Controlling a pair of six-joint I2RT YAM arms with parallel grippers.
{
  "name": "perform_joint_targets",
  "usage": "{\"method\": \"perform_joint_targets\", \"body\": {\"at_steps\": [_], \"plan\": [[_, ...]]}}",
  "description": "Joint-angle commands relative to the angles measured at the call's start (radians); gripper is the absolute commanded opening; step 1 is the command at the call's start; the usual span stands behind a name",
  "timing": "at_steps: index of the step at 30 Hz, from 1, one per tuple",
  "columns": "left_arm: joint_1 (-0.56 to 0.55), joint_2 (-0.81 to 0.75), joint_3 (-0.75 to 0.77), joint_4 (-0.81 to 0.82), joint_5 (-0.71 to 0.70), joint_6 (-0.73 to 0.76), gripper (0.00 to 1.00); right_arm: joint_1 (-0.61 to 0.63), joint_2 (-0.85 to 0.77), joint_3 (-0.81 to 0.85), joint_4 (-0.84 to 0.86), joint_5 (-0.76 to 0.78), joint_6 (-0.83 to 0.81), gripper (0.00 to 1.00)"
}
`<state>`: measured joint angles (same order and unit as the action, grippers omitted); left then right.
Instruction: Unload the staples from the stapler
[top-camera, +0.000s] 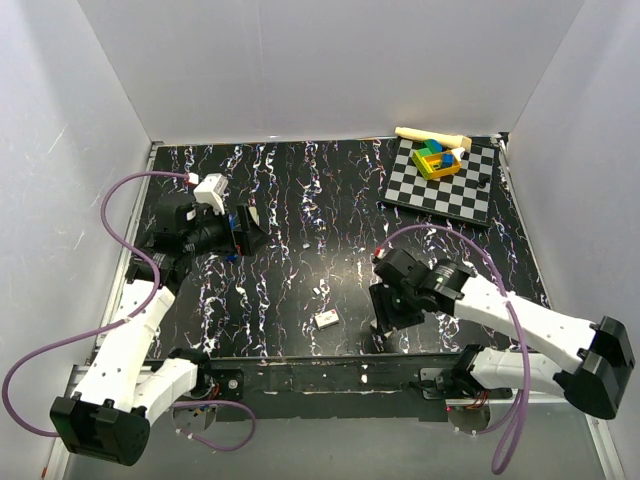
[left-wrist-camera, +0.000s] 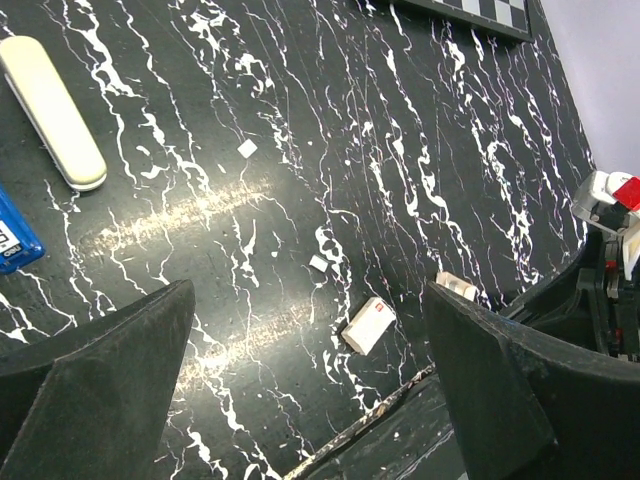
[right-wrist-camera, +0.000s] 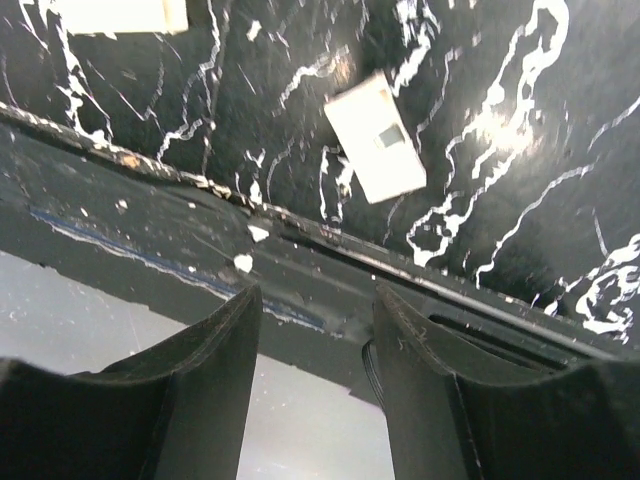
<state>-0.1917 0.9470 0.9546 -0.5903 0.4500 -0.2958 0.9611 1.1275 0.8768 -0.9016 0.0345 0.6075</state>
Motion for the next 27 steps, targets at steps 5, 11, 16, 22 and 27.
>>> {"method": "perform_joint_targets", "body": {"at_steps": [5,11,16,22,27], "plan": [[-0.041,-0.013,0.010,0.014,-0.036,0.020,0.98,0.033,-0.101,-0.113,-0.069,-0.027,0.185,0.56],[-0.049,-0.017,0.006,0.015,-0.036,0.020,0.98,0.053,-0.040,-0.156,-0.001,-0.016,0.238,0.57],[-0.058,-0.019,0.009,0.012,-0.037,0.021,0.98,0.056,0.063,-0.145,0.070,0.016,0.262,0.57],[-0.074,-0.020,0.012,0.004,-0.059,0.030,0.98,0.056,0.187,-0.092,0.093,0.068,0.259,0.57],[-0.086,-0.021,0.009,0.000,-0.085,0.037,0.98,0.056,0.253,-0.072,0.107,0.100,0.226,0.57]]}}
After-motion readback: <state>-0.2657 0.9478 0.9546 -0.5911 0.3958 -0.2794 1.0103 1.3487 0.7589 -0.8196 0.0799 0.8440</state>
